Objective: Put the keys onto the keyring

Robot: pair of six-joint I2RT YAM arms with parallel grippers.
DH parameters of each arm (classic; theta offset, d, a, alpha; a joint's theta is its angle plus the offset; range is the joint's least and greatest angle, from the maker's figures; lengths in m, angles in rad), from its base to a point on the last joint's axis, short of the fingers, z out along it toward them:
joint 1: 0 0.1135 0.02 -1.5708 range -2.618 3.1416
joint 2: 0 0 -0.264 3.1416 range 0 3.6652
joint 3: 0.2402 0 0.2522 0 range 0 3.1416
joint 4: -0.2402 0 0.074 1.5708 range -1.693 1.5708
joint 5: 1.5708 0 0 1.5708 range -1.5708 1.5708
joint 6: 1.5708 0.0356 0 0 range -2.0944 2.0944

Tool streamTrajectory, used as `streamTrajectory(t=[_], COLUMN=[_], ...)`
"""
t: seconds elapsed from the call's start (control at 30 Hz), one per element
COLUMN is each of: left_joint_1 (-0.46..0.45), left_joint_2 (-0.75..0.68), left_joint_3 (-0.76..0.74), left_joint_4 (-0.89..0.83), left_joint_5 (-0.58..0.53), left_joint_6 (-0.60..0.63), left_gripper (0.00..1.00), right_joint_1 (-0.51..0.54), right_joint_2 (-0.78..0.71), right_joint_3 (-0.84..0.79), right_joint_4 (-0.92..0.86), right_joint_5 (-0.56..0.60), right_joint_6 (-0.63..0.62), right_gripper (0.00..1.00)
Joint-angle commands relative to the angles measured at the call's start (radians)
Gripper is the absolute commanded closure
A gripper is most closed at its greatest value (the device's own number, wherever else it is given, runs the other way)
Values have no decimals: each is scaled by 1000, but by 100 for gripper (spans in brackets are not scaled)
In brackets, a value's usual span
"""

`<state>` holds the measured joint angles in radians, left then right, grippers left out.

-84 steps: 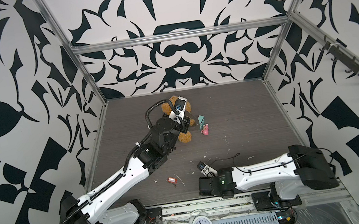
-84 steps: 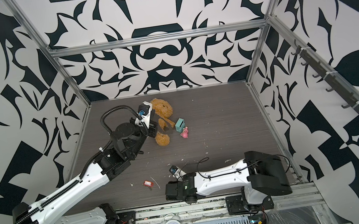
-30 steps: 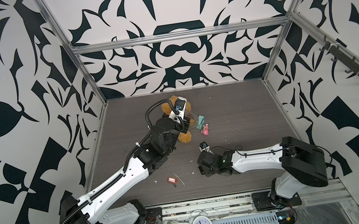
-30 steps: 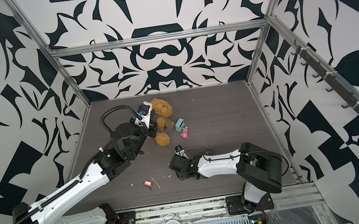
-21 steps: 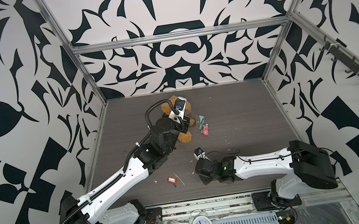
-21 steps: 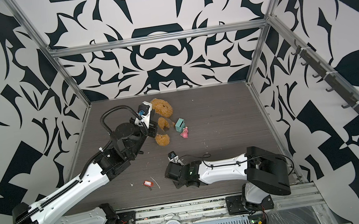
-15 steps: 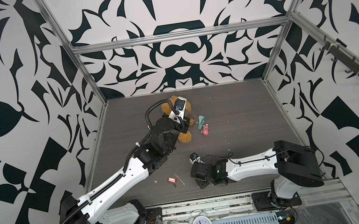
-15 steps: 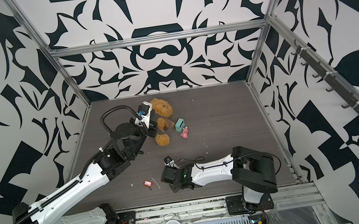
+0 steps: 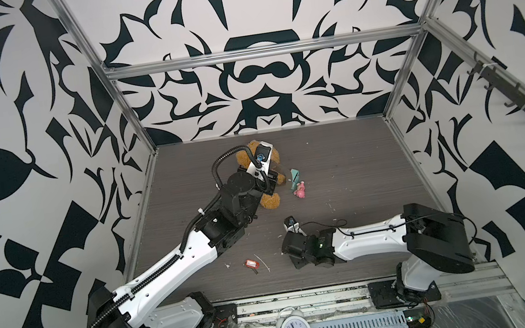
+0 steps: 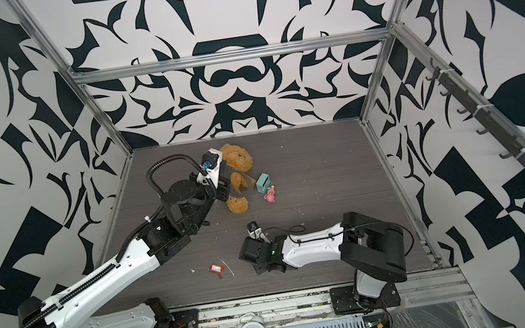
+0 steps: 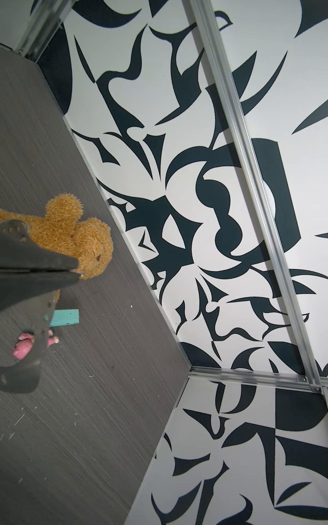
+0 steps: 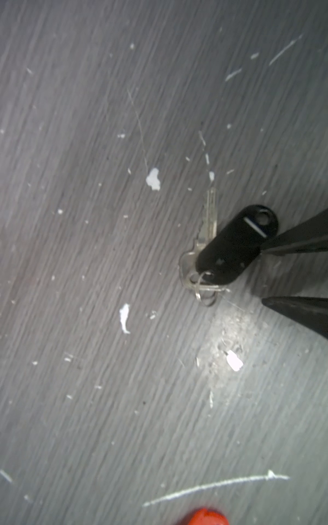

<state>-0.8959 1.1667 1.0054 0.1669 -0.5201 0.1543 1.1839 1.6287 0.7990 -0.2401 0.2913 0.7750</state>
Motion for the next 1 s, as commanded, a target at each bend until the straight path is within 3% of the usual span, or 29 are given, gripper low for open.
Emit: streamTrajectory(t=[0.0, 0.23, 0.97], left_joint_1=[5, 5, 5], left_joint_2=[-22, -23, -25], left_joint_3=[-2, -1, -2], left_joint_4=[29, 31, 31], left_joint_5=[-9, -12, -14], left_joint_6=[-7, -4, -4], left_gripper=[100, 100, 100], right_joint_1=[-23, -76, -162], right_joint_2=[22, 40, 129], right_joint_3=[-23, -27, 0], right_joint_4=[-34, -42, 87], right_joint_5=[23, 53, 27], right_joint_6=[-9, -33, -93], right_gripper=[74, 80, 75])
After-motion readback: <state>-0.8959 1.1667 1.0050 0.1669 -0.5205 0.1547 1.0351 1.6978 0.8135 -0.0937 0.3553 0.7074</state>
